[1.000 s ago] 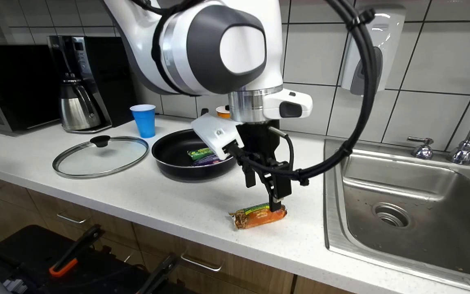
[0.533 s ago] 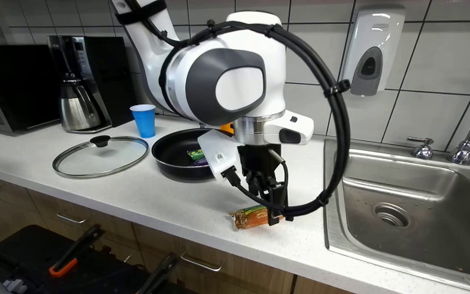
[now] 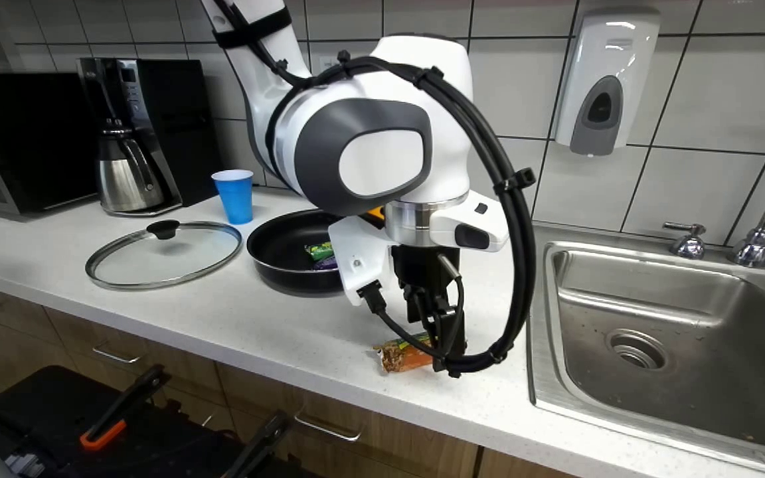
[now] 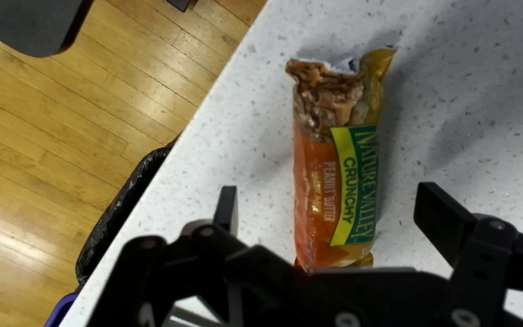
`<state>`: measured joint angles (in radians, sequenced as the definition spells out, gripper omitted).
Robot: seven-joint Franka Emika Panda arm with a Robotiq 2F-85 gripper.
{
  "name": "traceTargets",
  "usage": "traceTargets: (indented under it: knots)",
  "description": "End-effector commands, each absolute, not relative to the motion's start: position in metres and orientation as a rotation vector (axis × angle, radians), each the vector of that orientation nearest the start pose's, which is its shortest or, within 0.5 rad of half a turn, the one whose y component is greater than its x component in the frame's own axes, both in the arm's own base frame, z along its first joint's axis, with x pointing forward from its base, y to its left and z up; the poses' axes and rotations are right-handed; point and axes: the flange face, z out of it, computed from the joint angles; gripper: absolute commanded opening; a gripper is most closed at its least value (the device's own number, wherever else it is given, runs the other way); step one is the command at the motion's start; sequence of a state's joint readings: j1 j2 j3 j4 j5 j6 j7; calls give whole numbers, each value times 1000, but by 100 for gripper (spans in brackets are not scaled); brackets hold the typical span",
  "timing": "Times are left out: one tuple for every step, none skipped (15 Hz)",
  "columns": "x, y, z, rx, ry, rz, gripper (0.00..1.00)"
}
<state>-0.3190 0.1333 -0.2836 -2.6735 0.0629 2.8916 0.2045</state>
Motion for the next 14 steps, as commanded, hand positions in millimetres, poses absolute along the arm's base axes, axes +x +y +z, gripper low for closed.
traceTargets:
  knots:
    - [351,-252,203,-2871,1319,-161,74]
    - [352,-252,203,-2869,1318,-162,73]
    - [352,-251,202,-2867,1316,-162,69]
    - [353,-251,202,-2865,1316,-163,61]
    - [353,-251,202,-2861,1316,-163,52]
    - [353,-251,202,-2859,1317,-164,45]
    - [353,-252,203,-2855,1318,-165,36]
    - [353,-252,203,-2849,1320,-167,30]
    - [353,-252,203,-2847,1320,-168,21]
    - [354,-251,206,-2835,1324,-177,16]
    - [355,-250,210,-2837,1325,-191,16]
    - [358,-248,216,-2835,1323,-201,16]
    - [361,-247,220,-2838,1323,-203,16]
    - [364,-245,227,-2839,1314,-202,16]
